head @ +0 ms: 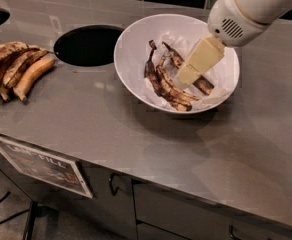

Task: Pick banana from white bowl

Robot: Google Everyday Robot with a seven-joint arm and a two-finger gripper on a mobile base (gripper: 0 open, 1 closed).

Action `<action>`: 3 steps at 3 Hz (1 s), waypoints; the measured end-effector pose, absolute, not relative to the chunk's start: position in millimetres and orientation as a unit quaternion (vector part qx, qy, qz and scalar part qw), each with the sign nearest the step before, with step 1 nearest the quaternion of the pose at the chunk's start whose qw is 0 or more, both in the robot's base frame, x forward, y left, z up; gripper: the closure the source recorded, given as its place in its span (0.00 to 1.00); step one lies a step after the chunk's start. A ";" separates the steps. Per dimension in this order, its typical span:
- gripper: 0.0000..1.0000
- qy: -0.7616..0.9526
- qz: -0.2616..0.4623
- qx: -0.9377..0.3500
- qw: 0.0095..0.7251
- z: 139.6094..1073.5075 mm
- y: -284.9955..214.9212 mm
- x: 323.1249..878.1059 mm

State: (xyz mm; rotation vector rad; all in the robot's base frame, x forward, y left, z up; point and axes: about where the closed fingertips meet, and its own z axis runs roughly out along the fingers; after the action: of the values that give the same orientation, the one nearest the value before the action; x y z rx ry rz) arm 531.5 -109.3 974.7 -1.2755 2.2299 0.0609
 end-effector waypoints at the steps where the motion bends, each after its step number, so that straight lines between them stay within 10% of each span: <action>1: 0.07 0.839 0.008 -0.454 0.299 966.1 -92.9 540.4; 3: 0.31 0.862 -0.036 -0.391 0.322 948.9 -83.9 551.7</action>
Offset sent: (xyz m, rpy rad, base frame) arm 0.0250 0.0293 -0.0292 0.0095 -0.1156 -0.2421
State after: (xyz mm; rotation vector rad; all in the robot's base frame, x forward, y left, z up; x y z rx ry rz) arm 551.7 -83.9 948.9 -1.0258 2.2624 -0.0939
